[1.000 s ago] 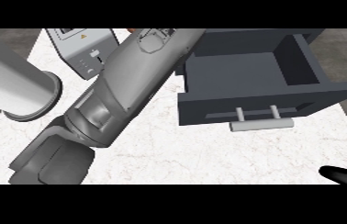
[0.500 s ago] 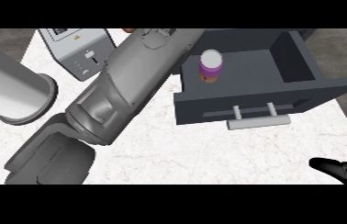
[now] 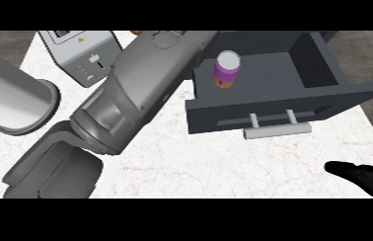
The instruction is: Pick up the can, place it into the drawer and close the drawer
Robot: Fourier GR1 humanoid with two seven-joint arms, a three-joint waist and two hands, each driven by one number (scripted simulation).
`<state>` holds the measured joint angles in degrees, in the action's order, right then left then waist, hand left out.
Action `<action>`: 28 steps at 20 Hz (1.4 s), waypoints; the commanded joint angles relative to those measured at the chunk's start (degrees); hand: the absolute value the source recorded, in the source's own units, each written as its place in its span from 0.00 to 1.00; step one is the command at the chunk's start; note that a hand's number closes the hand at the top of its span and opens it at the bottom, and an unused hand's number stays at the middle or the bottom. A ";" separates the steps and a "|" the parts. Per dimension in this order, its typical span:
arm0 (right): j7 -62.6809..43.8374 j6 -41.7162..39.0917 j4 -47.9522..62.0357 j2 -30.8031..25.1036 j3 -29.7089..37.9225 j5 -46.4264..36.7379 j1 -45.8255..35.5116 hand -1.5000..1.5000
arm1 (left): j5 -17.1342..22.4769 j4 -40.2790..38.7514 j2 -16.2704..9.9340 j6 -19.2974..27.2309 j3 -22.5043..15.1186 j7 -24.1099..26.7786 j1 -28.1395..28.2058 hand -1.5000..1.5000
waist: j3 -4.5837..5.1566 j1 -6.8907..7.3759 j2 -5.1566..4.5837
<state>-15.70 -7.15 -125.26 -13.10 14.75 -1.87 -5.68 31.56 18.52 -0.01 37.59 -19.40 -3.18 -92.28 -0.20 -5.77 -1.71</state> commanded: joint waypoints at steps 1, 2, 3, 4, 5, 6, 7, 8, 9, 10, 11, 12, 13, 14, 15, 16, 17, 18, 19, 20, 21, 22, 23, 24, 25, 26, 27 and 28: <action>2.32 -1.34 2.15 -3.56 -1.51 -5.25 -2.89 0.00 | 2.14 -0.78 0.00 -0.26 1.02 0.26 -1.51 0.00 | 0.03 0.36 -0.19; 2.45 -1.01 0.98 -3.40 -3.24 -8.34 -1.86 0.00 | 2.30 -0.90 0.00 -1.45 1.44 3.17 1.47 0.00 | 0.10 1.04 -0.08; 2.61 -1.30 0.30 -4.31 -3.88 -9.62 -2.60 0.00 | 2.85 -0.90 0.01 -0.62 1.24 1.41 -0.73 0.00 | 0.07 0.37 -0.03; 4.90 -2.56 4.65 -6.32 -2.10 -9.38 -3.37 0.00 | 2.90 -1.31 0.00 -0.46 1.88 3.18 -0.58 0.00 | 0.02 0.74 -0.32; 4.12 -1.43 4.93 -5.44 -5.32 -12.94 -4.48 0.00 | 4.04 -1.17 0.00 -1.03 2.39 1.75 -1.34 0.00 | 0.06 1.15 -0.29; 3.75 -0.49 5.82 -5.96 -6.93 -16.99 -5.66 0.00 | 4.68 0.51 0.01 -1.01 2.34 3.86 0.94 0.00 | 0.14 2.12 -0.03; 6.60 -1.74 6.50 -6.92 -6.49 -16.78 -4.01 0.00 | 4.90 -0.33 0.01 0.10 2.45 2.92 -1.33 0.00 | 0.03 1.03 -0.05; 5.97 -0.31 9.13 -6.75 -7.98 -19.64 -6.91 0.00 | 4.91 -0.83 0.00 0.00 2.91 4.04 -1.03 0.00 | 0.08 2.20 -0.19; 7.60 0.43 9.74 -6.44 -9.83 -22.05 -7.33 0.00 | 4.82 -1.23 0.01 0.59 2.54 2.92 -2.76 0.00 | 0.05 2.13 -0.13; 5.67 2.05 10.35 -5.36 -12.78 -26.18 -8.32 0.00 | 4.60 -1.44 0.00 -0.98 2.47 3.52 -1.48 0.00 | 0.13 3.29 0.07; 5.92 1.41 11.06 -6.58 -12.59 -26.18 -10.60 0.00 | 4.50 -2.16 0.01 -0.01 2.34 4.25 -2.49 0.00 | 0.09 2.45 -0.11; 6.52 1.43 15.36 -7.38 -13.21 -28.38 -12.00 0.00 | 4.57 -1.76 0.00 -0.20 2.11 2.19 -3.27 0.00 | 0.11 3.80 0.23; 7.23 2.93 15.12 -6.05 -15.97 -31.66 -10.65 0.00 | 3.95 -2.10 0.01 -0.17 2.03 4.49 -2.30 0.00 | 0.12 3.78 0.29; 8.60 2.45 18.88 -7.17 -14.99 -31.38 -12.45 0.00 | 4.21 -2.04 0.00 -0.10 1.77 2.63 -3.54 0.00 | 0.08 3.80 0.40; 7.78 4.70 20.02 -5.33 -18.18 -35.65 -12.57 0.00 | 3.17 -2.98 0.00 -0.49 1.56 4.12 -2.15 0.00 | 0.13 4.78 0.41; 10.10 4.76 22.44 -5.44 -18.46 -35.50 -13.11 0.00 | 3.61 -2.54 0.01 0.93 1.06 1.13 -5.16 0.00 | 0.06 3.98 0.54; 10.10 6.56 23.62 -4.37 -20.06 -38.35 -12.31 0.00 | 2.77 -2.56 0.00 -1.26 0.83 4.19 -1.22 0.00 | 0.12 4.79 0.71; 10.87 7.04 27.84 -4.59 -19.75 -39.03 -15.23 0.00 | 2.78 -3.55 0.01 -1.70 1.86 5.00 -1.67 0.00 | 0.12 5.24 0.39; 11.83 7.93 30.72 -4.40 -19.93 -40.07 -16.56 0.00 | 3.38 -2.30 0.00 -1.15 0.98 5.77 0.04 0.00 | 0.09 4.50 0.38; 14.01 10.46 31.61 -3.98 -21.65 -43.05 -12.79 0.00 | 2.66 -3.50 -1.30 -2.67 1.92 3.91 -2.54 0.00 | 0.10 5.11 0.60; 13.70 10.35 35.13 -4.50 -21.59 -44.36 -15.74 0.00 | 2.05 -2.89 -0.57 -2.51 1.19 2.99 -2.58 0.00 | 0.13 5.96 0.86; 12.47 11.54 37.76 -2.88 -22.84 -46.31 -18.83 0.00 | 2.67 -3.09 -0.01 -1.19 2.11 1.79 -4.91 0.00 | 0.12 5.81 0.70; 12.92 13.53 40.74 -2.24 -23.33 -48.35 -18.76 0.00 | 3.02 -2.28 -2.28 -4.28 2.42 0.25 -4.59 0.00 | 0.14 6.59 0.87; 13.68 14.22 41.98 -2.37 -23.68 -49.52 -19.64 0.00 | 2.83 -2.85 -1.15 -2.25 2.96 1.78 -4.28 0.00 | 0.13 5.82 0.83; 12.72 15.57 43.78 -0.39 -25.10 -51.25 -20.96 0.00 | 2.96 -2.38 -2.11 -4.64 3.35 4.06 -1.50 0.00 | 0.16 6.03 0.80; 15.03 17.38 48.24 -0.55 -23.70 -51.13 -22.25 0.00 | 2.63 -1.80 -0.05 -1.51 3.09 4.10 -1.17 0.00 | 0.13 6.35 0.94; 17.43 18.96 52.40 -1.02 -22.51 -50.97 -23.17 0.00 | 2.76 -0.88 -0.60 -2.27 3.36 2.85 -1.84 0.00 | 0.13 6.88 1.01; 16.58 19.04 51.62 0.23 -24.20 -52.18 -22.86 0.00 | 2.51 -1.46 -4.12 -4.44 3.74 2.91 -0.44 0.00 | 0.15 6.43 1.11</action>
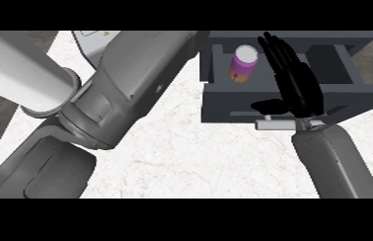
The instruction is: Pick up the can, place it into the drawer and close the drawer
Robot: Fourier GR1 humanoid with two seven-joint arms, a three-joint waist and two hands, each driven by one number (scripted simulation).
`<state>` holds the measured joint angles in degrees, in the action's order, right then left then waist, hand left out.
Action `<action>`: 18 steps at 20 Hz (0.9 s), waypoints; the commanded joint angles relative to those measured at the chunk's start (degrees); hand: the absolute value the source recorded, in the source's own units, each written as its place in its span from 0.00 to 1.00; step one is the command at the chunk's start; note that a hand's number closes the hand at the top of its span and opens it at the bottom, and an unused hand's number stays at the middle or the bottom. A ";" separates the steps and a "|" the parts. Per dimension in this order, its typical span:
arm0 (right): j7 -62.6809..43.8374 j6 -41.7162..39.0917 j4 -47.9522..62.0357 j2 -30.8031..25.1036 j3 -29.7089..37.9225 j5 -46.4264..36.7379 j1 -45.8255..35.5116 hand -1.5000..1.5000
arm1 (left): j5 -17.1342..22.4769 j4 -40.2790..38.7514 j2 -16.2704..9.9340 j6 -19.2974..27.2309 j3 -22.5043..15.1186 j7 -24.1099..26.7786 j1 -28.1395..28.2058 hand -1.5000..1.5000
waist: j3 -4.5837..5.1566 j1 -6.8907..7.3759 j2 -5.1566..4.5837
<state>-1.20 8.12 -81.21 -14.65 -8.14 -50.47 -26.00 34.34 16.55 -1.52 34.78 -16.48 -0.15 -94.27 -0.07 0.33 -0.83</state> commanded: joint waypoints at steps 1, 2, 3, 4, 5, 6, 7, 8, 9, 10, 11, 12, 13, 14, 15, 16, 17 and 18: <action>2.11 6.41 13.09 3.11 -0.22 -4.59 -6.17 0.00 | -0.26 -0.21 -0.41 -0.05 1.01 0.82 1.71 0.00 | -0.01 0.63 -0.17; 2.19 9.10 15.55 4.50 -0.52 -5.92 -5.68 0.00 | -0.80 1.73 -1.51 -1.24 0.28 0.29 3.09 0.00 | 0.02 1.41 0.27; 2.67 8.95 18.40 4.23 0.35 -5.95 -8.67 0.00 | -1.00 2.17 -1.01 0.56 0.40 -1.14 1.74 0.00 | 0.02 1.34 0.35; 3.36 9.27 20.04 3.86 1.93 -4.86 -10.23 0.00 | -1.37 2.34 -4.65 -2.41 -0.01 -2.96 2.41 0.00 | 0.03 1.81 0.43; 4.88 10.80 22.43 3.02 2.71 -5.21 -10.13 0.00 | -1.25 4.41 -4.19 -2.89 0.21 -0.75 5.59 0.00 | 0.05 1.81 0.54; 4.62 12.73 25.94 3.57 3.35 -6.30 -12.99 0.00 | -2.08 3.57 -5.31 -3.01 -0.33 -1.85 3.83 0.00 | 0.02 2.04 0.26; 6.06 15.63 27.82 3.69 3.43 -7.12 -12.21 0.00 | -1.91 4.20 -5.02 -1.94 0.30 -0.32 5.79 0.00 | 0.02 1.73 0.28; 4.94 15.87 30.83 4.18 4.51 -7.32 -16.11 0.00 | -1.94 4.65 -5.49 -1.80 0.22 -3.19 3.74 0.00 | 0.01 2.22 0.30; 4.64 19.66 31.63 5.58 4.24 -8.64 -14.59 0.00 | -2.51 5.47 -6.09 -2.77 -0.21 -1.87 6.51 0.00 | 0.03 1.96 0.41; 3.69 19.39 33.86 4.51 5.17 -9.32 -16.79 0.00 | -2.63 6.84 -7.06 -2.12 -0.35 -4.50 4.94 0.00 | 0.04 2.45 0.62; 4.05 20.71 36.00 4.84 5.87 -9.43 -19.95 0.00 | -2.77 6.72 -6.98 -2.70 -0.43 -5.01 4.95 0.00 | 0.02 2.55 0.39; 5.05 21.35 37.47 3.32 7.66 -8.30 -20.47 0.00 | -2.61 8.18 -8.52 -3.87 -0.40 -5.91 5.99 0.00 | 0.03 2.96 0.54; 6.12 25.53 40.60 5.35 7.45 -9.00 -19.98 0.00 | -2.71 8.46 -7.32 -2.41 -0.47 -5.57 7.41 0.00 | 0.00 3.41 0.31; 3.04 24.85 41.53 5.59 7.65 -10.32 -23.83 0.00 | -2.81 10.04 -7.78 -2.48 -0.67 -6.84 6.77 0.00 | 0.04 3.74 0.55; 5.30 28.58 44.80 6.18 7.63 -10.92 -22.95 0.00 | -2.89 10.04 -7.60 -2.71 -0.35 -5.51 7.97 0.00 | 0.01 3.30 0.13; 4.87 26.78 45.32 4.77 8.88 -10.03 -26.08 0.00 | -3.62 11.04 -9.50 -3.54 -0.98 -4.80 9.96 0.00 | 0.04 3.81 0.29; 4.67 28.02 48.15 5.59 8.81 -10.86 -27.39 0.00 | -3.70 10.96 -9.62 -4.68 -1.25 -6.28 9.89 0.00 | 0.02 3.80 0.08; 5.13 29.33 49.51 4.98 9.77 -10.45 -27.64 0.00 | -3.34 13.40 -9.53 -3.03 -1.09 -7.94 9.42 0.00 | 0.02 4.80 0.36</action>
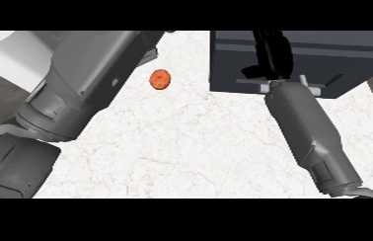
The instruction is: Pick up the can, place it into the drawer and close the drawer
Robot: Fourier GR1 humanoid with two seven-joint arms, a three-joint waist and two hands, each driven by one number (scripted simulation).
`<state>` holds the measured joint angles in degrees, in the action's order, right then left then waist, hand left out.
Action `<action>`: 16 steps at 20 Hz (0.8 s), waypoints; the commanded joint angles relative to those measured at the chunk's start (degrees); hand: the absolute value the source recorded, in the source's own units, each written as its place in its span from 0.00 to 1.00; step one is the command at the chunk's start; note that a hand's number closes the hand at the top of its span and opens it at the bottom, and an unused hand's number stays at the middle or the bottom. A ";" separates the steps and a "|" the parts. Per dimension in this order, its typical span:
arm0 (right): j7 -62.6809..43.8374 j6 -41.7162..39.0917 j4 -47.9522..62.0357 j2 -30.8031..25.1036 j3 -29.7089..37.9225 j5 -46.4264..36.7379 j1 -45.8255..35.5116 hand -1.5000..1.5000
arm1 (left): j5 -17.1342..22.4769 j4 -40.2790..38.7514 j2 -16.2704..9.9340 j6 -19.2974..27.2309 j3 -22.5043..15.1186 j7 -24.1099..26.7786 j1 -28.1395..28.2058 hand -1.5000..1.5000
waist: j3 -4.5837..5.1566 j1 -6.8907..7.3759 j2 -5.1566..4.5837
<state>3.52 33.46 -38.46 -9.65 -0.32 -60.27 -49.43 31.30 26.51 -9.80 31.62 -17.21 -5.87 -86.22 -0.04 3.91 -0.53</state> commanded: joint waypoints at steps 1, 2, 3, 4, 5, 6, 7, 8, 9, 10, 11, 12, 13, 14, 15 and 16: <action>-1.18 1.27 6.53 -0.59 1.76 -1.20 -8.07 0.00 | -0.87 3.15 -2.28 -0.93 -0.39 -0.35 4.25 0.00 | 0.03 -0.15 0.08; 0.27 3.89 8.68 -1.41 2.78 -0.93 -8.19 0.00 | -0.31 4.81 -2.56 -2.15 -0.40 -1.29 4.59 0.00 | 0.01 1.29 -0.12; 0.74 5.87 11.05 -0.04 2.77 -1.20 -7.71 0.00 | -0.93 5.76 -2.83 -1.35 -1.04 -3.49 3.20 0.00 | -0.02 1.35 -0.14; 0.50 5.42 11.91 -1.38 3.28 -1.40 -10.23 0.00 | -0.87 6.36 -2.16 0.54 -0.73 -3.81 2.79 0.00 | -0.02 1.60 -0.23; -0.99 3.23 12.44 -0.45 2.70 -1.98 -13.26 0.00 | -1.55 6.59 -3.19 0.12 -1.43 -6.06 2.00 0.00 | 0.00 1.03 -0.01; -0.97 5.58 13.95 -0.76 3.02 -2.54 -13.16 0.00 | -1.14 7.51 -4.05 -0.93 -1.18 -5.68 3.52 0.00 | 0.00 2.13 -0.31; -1.63 5.24 15.17 -0.46 3.38 -2.51 -14.97 0.00 | -1.47 8.19 -2.18 0.54 -1.46 -4.76 4.50 0.00 | 0.00 1.72 -0.42; 0.43 5.81 15.05 -1.20 4.34 -1.20 -14.67 0.00 | -0.88 8.81 -5.59 -2.09 -0.69 -5.52 5.74 0.00 | 0.00 1.73 -0.41; -0.38 5.53 16.66 -0.84 3.93 -2.08 -15.61 0.00 | -0.92 10.01 -6.23 -2.96 -0.64 -4.27 7.05 0.00 | 0.03 2.20 -0.55; 0.40 6.35 17.21 -1.38 4.26 -1.98 -15.87 0.00 | -0.99 11.02 -4.60 -1.52 -0.93 -3.77 8.48 0.00 | 0.01 2.55 -0.64; -0.50 5.76 17.75 -0.96 4.66 -1.73 -17.32 0.00 | -1.13 12.39 -4.97 -2.97 -1.58 -4.51 8.68 0.00 | 0.02 2.79 -0.54; 0.57 5.82 18.18 -1.74 5.37 -1.06 -17.82 0.00 | -1.74 11.64 -5.68 -2.27 -1.93 -5.67 8.34 0.00 | -0.03 2.87 -0.81; 1.17 4.74 18.06 -2.33 6.37 0.10 -19.17 0.00 | -1.65 12.90 -4.65 -1.57 -2.02 -5.85 8.39 0.00 | -0.04 2.68 -0.67; 1.42 5.97 18.48 -1.91 6.41 -0.02 -18.63 0.00 | -1.55 14.54 -4.92 -1.07 -1.83 -5.67 9.32 0.00 | -0.03 2.82 -0.51; 0.80 4.21 18.57 -2.19 6.70 0.23 -20.76 0.00 | -1.43 14.94 -6.36 -2.30 -1.75 -5.85 10.32 0.00 | 0.00 3.26 -0.50; 1.53 5.67 18.28 -0.67 7.23 1.01 -20.17 0.00 | -1.50 15.70 -6.83 -2.55 -1.85 -6.62 10.28 0.00 | -0.02 2.78 -0.41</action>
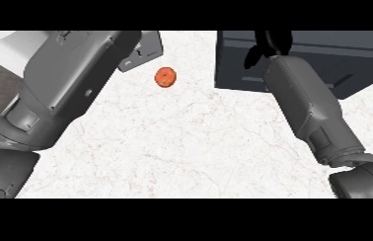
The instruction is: Pick up the can, place it into the drawer and close the drawer
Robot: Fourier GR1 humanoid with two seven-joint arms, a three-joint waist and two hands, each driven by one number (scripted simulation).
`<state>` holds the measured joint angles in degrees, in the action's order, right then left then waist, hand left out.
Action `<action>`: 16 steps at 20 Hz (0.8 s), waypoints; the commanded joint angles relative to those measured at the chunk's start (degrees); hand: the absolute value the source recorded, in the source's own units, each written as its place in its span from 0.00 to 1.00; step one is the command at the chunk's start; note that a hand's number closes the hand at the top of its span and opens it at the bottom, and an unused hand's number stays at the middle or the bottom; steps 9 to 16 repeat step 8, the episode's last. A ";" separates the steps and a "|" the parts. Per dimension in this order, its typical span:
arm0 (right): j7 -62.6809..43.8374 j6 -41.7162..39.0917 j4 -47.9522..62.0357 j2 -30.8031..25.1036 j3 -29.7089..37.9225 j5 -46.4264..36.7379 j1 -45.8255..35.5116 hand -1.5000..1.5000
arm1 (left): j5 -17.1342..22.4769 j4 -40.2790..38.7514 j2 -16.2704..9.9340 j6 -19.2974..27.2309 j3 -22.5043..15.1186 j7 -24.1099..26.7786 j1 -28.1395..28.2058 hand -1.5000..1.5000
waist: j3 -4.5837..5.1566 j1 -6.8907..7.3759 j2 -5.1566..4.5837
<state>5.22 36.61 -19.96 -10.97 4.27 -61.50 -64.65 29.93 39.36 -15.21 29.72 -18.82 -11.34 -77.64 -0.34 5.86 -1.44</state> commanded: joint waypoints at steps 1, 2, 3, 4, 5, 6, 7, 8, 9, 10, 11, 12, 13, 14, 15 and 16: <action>1.57 1.33 -0.05 0.60 3.61 3.64 -4.99 0.00 | -0.29 3.63 -2.22 -0.59 -0.25 -0.87 2.88 0.00 | 0.26 1.02 0.48; 2.87 0.25 -0.94 1.79 4.79 5.51 -5.85 0.00 | -0.28 3.89 -1.80 0.09 -0.22 -1.47 2.63 0.00 | 0.23 0.54 0.63; 5.11 0.22 -1.35 0.97 6.09 7.06 -5.12 0.00 | -0.02 5.26 -2.71 -0.72 -0.10 -0.90 4.28 0.00 | 0.21 1.20 0.67; 7.38 1.22 -1.47 0.68 6.90 7.97 -3.95 0.00 | 0.07 5.50 -4.06 -1.28 0.44 -0.41 5.09 0.00 | 0.19 0.92 0.41; 7.34 -0.75 -0.76 1.03 6.84 7.94 -5.83 0.00 | -0.40 6.07 -3.04 -0.47 -0.11 -0.05 5.90 0.00 | 0.23 0.64 0.40; 6.73 0.34 -0.28 1.32 6.86 7.52 -5.81 0.00 | 0.04 7.99 -3.05 -0.92 -0.31 -1.08 6.37 0.00 | 0.24 1.57 0.57; 7.40 -1.08 -0.21 0.22 7.74 8.32 -7.30 0.00 | -0.17 7.48 -3.45 -1.36 -0.24 -1.57 5.28 0.00 | 0.21 0.71 0.28; 7.35 0.98 0.43 1.09 7.71 7.92 -5.99 0.00 | 0.48 8.91 -3.32 -1.05 0.07 -1.46 7.64 0.00 | 0.25 1.58 0.29; 7.35 0.98 0.43 1.09 7.71 7.92 -5.99 0.00 | 0.48 8.91 -3.32 -1.05 0.07 -1.46 7.64 0.00 | 0.25 1.58 0.29; 7.35 0.98 0.43 1.09 7.71 7.92 -5.99 0.00 | 0.48 8.91 -3.32 -1.05 0.07 -1.46 7.64 0.00 | 0.25 1.58 0.29; 7.35 0.98 0.43 1.09 7.71 7.92 -5.99 0.00 | 0.48 8.91 -3.32 -1.05 0.07 -1.46 7.64 0.00 | 0.25 1.58 0.29; 7.35 0.98 0.43 1.09 7.71 7.92 -5.99 0.00 | 0.48 8.91 -3.32 -1.05 0.07 -1.46 7.64 0.00 | 0.25 1.58 0.29; 7.35 0.98 0.43 1.09 7.71 7.92 -5.99 0.00 | 0.48 8.91 -3.32 -1.05 0.07 -1.46 7.64 0.00 | 0.25 1.58 0.29; 7.35 0.98 0.43 1.09 7.71 7.92 -5.99 0.00 | 0.48 8.91 -3.32 -1.05 0.07 -1.46 7.64 0.00 | 0.25 1.58 0.29; 7.35 0.98 0.43 1.09 7.71 7.92 -5.99 0.00 | 0.48 8.91 -3.32 -1.05 0.07 -1.46 7.64 0.00 | 0.25 1.58 0.29; 7.35 0.98 0.43 1.09 7.71 7.92 -5.99 0.00 | 0.48 8.91 -3.32 -1.05 0.07 -1.46 7.64 0.00 | 0.25 1.58 0.29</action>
